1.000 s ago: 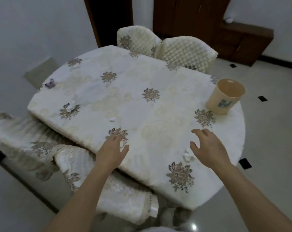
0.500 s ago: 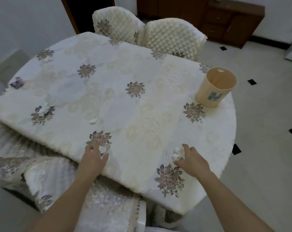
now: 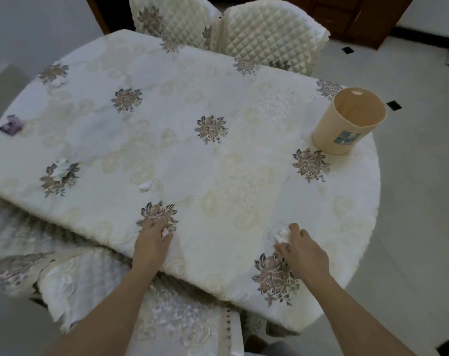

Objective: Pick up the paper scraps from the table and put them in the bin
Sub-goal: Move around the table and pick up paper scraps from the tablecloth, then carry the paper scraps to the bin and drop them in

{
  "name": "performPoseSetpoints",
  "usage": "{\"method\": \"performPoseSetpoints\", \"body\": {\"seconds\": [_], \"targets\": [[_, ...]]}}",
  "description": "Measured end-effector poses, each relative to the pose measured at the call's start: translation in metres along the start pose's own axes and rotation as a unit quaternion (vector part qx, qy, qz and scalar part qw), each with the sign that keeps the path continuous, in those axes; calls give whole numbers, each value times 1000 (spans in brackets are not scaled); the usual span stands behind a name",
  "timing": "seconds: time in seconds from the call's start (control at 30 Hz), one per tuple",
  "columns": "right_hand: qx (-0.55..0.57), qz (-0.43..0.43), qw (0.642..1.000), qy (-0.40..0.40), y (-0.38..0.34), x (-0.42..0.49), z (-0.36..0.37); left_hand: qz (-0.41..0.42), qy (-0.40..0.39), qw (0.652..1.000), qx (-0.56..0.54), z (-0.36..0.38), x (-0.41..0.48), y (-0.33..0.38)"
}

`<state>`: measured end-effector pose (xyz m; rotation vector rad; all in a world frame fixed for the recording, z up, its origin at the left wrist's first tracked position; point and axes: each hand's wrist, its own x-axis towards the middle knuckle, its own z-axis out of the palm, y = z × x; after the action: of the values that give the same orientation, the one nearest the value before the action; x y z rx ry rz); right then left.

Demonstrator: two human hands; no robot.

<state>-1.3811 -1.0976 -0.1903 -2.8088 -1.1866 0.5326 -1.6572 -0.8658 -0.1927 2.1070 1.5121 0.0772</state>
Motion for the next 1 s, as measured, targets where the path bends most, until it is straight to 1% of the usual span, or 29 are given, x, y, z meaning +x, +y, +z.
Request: {"method": "performPoseSetpoints", "body": {"seconds": [0.1,0.27,0.37,0.47,0.57,0.67,0.77,0.9,1.0], "targets": [[-59,-33,997,20,-6,-4,5,-5,13,1000,-17,2,-5,-2],[-66,-43,996,27,-12,-12,12,17,26,1000,1,3,-19,-9],[-44,-32,998,33,-13,-18,13,20,20,999,28,3,-27,-11],[12,-4,999,44,-14,-23,11,32,10,999,16,4,-29,-10],[57,5,996,62,-19,-26,5,47,-11,999,-2,3,-27,-5],[101,1,991,84,-24,-26,-10,60,-2,997,-56,-2,-29,13],[132,-17,985,108,-33,-23,-32,56,44,990,-124,-14,-31,43],[155,-62,974,152,-49,-17,-70,120,101,977,-144,-41,-33,85],[170,-89,964,186,-60,-11,-101,165,113,957,-211,-67,-32,114]]}}
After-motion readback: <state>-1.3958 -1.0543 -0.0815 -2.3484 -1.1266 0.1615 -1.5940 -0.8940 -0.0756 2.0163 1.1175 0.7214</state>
